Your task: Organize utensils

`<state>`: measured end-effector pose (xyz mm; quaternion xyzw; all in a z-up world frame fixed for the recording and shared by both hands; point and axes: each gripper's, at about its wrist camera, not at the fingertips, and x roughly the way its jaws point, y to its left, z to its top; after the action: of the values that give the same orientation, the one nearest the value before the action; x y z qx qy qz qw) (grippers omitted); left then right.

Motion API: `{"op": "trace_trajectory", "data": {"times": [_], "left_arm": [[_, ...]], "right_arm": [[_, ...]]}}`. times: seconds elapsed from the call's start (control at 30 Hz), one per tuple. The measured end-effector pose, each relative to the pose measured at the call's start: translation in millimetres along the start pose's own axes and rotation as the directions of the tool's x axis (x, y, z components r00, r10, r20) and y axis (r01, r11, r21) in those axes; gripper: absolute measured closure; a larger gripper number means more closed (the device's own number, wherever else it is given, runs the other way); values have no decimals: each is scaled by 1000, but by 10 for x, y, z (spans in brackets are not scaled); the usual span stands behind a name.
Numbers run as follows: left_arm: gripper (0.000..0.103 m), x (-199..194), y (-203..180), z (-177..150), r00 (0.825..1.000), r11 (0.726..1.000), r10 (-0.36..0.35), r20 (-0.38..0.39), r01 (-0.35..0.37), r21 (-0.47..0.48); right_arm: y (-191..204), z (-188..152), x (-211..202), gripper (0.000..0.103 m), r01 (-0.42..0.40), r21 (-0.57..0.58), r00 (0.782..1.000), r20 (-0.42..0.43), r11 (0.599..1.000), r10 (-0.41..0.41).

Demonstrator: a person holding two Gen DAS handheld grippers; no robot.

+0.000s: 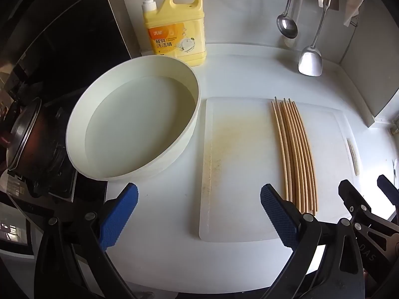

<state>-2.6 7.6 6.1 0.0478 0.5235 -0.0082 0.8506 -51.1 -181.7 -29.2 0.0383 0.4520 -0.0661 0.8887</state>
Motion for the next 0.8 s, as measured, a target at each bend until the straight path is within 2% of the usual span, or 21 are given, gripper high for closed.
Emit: {"op": "trace_trajectory", "data": {"times": [0.8], "left_arm": [[6, -1, 7, -18, 1000, 1000, 4, 6, -4, -1]], "right_arm": [[11, -2, -15, 9, 3, -3, 1000, 4, 1000, -3]]}}
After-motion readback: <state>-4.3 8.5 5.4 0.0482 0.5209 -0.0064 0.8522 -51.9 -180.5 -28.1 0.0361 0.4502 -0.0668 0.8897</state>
